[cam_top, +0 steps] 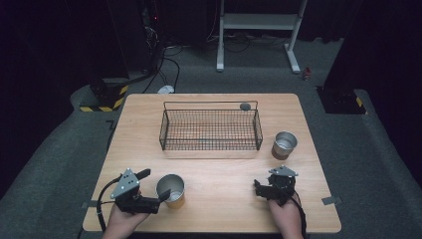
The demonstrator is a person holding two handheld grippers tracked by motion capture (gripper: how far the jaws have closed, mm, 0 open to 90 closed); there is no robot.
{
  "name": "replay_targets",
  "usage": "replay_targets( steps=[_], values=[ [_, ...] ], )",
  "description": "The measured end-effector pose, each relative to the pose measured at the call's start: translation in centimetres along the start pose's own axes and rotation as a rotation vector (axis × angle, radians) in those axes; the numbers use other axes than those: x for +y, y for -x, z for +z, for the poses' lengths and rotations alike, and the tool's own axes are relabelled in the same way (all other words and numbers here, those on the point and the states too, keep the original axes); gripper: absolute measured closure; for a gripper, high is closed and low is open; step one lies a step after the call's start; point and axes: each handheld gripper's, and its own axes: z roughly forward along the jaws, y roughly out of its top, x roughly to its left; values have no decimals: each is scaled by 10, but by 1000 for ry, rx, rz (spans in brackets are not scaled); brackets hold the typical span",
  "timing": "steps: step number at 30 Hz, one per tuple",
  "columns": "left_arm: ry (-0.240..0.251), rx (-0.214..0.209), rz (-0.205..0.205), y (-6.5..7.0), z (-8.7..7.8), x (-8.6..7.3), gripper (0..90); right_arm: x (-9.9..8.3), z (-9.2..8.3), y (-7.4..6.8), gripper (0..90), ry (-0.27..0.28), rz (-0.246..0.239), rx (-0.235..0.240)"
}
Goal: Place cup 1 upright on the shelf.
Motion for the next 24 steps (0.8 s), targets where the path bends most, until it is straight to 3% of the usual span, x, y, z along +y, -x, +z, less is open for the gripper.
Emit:
replay_targets(
  steps=[5, 24],
  values=[
    [0, -26, 13, 6, 5, 0, 0, 0, 0, 0, 84, 0, 0, 0],
    [-30, -47, 51, 16, 22, -6, 0, 0, 0, 0, 84, 0, -12, 7]
  ],
)
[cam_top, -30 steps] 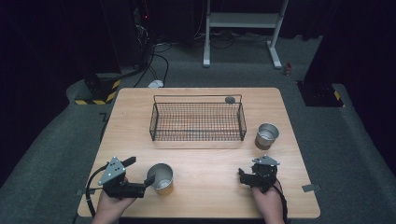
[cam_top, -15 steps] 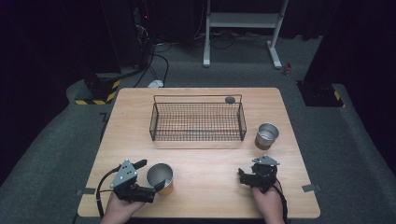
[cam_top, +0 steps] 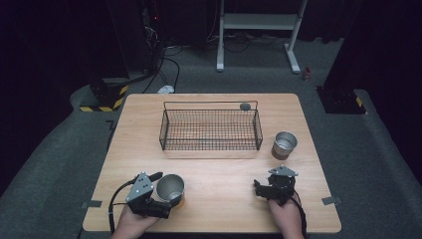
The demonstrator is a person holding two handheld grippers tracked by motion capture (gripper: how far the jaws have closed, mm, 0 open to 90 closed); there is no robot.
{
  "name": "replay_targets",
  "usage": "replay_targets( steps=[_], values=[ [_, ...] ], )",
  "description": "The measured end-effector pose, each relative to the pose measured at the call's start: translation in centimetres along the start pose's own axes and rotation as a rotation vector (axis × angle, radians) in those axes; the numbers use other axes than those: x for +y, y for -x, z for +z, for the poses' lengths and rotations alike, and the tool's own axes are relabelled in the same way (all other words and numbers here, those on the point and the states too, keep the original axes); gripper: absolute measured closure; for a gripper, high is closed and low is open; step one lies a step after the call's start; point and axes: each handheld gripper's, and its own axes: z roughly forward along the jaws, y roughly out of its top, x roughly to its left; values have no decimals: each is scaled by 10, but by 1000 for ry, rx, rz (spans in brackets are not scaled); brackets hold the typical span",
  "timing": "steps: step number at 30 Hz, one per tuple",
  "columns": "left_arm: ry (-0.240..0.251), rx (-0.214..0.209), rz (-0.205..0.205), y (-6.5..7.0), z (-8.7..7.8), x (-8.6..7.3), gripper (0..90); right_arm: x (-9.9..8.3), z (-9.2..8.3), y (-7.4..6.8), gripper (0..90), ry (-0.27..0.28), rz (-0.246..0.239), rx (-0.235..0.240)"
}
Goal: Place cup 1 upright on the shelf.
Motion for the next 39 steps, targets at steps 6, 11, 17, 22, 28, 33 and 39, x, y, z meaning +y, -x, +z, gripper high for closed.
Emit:
replay_targets(
  steps=[6, 11, 17, 22, 28, 33, 39],
  values=[
    [-19, 8, 9, 1, 4, -3, 0, 0, 0, 0, 84, -1, -3, 4],
    [-27, 6, 13, 1, 7, -6, 0, 0, 0, 0, 84, -1, 0, 3],
    [-31, 3, 14, 1, 9, -13, 0, 0, 0, 0, 84, -1, -1, 4],
    [-48, 2, 10, -1, 12, -17, 0, 0, 0, 0, 84, -1, -3, 4],
    [-50, 1, -5, -2, 14, -21, 0, 0, 0, 0, 84, -1, -3, 4],
    [-47, 9, -8, -1, 14, -23, 5, 0, 0, 0, 84, -1, -3, 4],
    [-51, 11, -5, -2, 15, -24, 5, 0, 0, 0, 84, -1, -1, 4]
  ],
)
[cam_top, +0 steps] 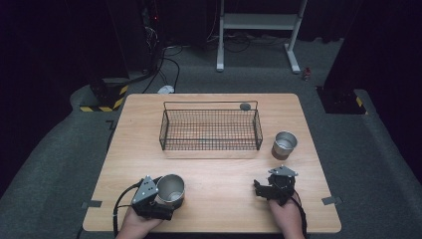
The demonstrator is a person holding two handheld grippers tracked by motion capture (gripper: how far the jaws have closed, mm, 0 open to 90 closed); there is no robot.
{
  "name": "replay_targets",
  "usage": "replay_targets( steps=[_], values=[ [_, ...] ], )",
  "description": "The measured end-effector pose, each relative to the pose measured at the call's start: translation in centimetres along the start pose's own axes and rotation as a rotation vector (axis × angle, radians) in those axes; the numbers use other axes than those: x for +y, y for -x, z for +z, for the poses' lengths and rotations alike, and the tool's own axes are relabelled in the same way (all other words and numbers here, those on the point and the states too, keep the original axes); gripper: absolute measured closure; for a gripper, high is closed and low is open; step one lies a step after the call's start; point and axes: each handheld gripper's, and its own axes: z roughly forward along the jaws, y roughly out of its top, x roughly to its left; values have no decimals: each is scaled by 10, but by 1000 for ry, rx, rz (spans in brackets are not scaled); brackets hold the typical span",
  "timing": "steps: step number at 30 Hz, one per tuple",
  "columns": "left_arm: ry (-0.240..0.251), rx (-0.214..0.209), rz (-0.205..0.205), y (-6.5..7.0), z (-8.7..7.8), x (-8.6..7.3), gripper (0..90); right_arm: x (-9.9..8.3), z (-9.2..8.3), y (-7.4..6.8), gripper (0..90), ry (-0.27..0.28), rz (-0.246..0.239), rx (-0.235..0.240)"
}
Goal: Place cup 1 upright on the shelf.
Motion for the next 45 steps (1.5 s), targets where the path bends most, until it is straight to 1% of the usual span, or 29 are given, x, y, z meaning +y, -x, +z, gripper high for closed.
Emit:
replay_targets(
  steps=[2, 4, 7, 11, 15, 18, 21, 25, 27, 30, 38, 39, 42, 45],
  values=[
    [-3, 8, 9, 0, 0, 0, 5, 0, 0, 0, 84, 0, -2, 0],
    [1, 8, 7, 0, 0, -1, 5, 0, 0, 0, 84, 1, -2, 0],
    [6, 12, 18, 0, 0, -1, 10, 0, 0, 0, 84, 1, -2, 0],
    [19, 16, 19, 0, -1, -3, 43, 0, 0, 0, 84, 1, -2, 0],
    [37, 6, 25, 0, -3, -3, 88, 0, 0, 0, 84, 0, -2, 0],
    [47, 10, 36, 2, -3, -3, 127, 0, 0, 0, 84, 1, -2, 0],
    [48, 11, 38, 1, -4, -4, 132, 0, 0, 0, 84, 1, -2, 0],
    [51, 19, 36, 1, -4, -3, 133, 0, 0, 0, 84, 1, -2, 0],
    [61, 23, 34, 0, -6, -3, 134, 0, 0, 0, 84, 1, -2, 0],
    [76, 32, 26, -1, -7, -2, 135, 0, 0, 0, 84, 0, 0, 0],
    [94, 42, 2, -5, -10, -2, 136, 0, 0, 0, 84, 0, -2, 0],
    [95, 48, 5, -6, -10, -2, 136, 0, 0, 0, 84, 1, -2, 0],
    [104, 44, -9, -7, -11, -2, 136, 0, 0, 0, 84, 0, -2, 0],
    [102, 51, -8, -9, -11, -2, 136, 0, 0, 0, 84, 0, 0, 0]
  ],
)
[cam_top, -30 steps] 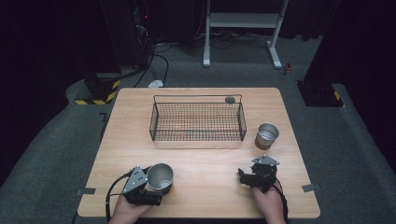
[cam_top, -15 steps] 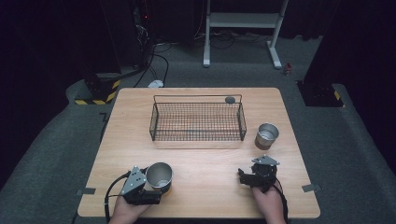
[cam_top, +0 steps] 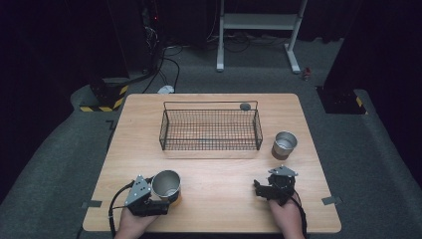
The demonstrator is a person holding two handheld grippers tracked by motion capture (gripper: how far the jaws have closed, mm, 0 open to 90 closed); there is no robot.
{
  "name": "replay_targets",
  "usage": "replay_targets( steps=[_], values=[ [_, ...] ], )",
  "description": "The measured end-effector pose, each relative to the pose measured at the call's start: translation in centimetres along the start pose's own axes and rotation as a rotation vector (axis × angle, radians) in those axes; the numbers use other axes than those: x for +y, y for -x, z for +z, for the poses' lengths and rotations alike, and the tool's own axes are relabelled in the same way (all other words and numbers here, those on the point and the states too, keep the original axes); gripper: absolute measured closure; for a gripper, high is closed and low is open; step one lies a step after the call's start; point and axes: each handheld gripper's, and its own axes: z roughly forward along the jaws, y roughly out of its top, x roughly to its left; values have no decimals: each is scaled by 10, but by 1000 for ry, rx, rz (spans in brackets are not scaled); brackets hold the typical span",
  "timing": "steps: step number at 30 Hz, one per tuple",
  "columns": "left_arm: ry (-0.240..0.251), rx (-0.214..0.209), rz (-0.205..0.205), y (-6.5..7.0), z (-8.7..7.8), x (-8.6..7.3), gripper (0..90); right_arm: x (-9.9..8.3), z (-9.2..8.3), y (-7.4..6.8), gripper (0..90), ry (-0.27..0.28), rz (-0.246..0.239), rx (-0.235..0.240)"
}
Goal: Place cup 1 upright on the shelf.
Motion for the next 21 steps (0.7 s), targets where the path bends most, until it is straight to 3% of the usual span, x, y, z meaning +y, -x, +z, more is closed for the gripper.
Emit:
replay_targets(
  steps=[8, 21],
  values=[
    [6, 6, -34, -5, 2, 0, 137, 0, 0, 0, 84, 0, 0, 0],
    [14, 14, -35, -10, 4, 4, 137, 0, 0, 0, 84, 1, -3, 0]
  ],
)
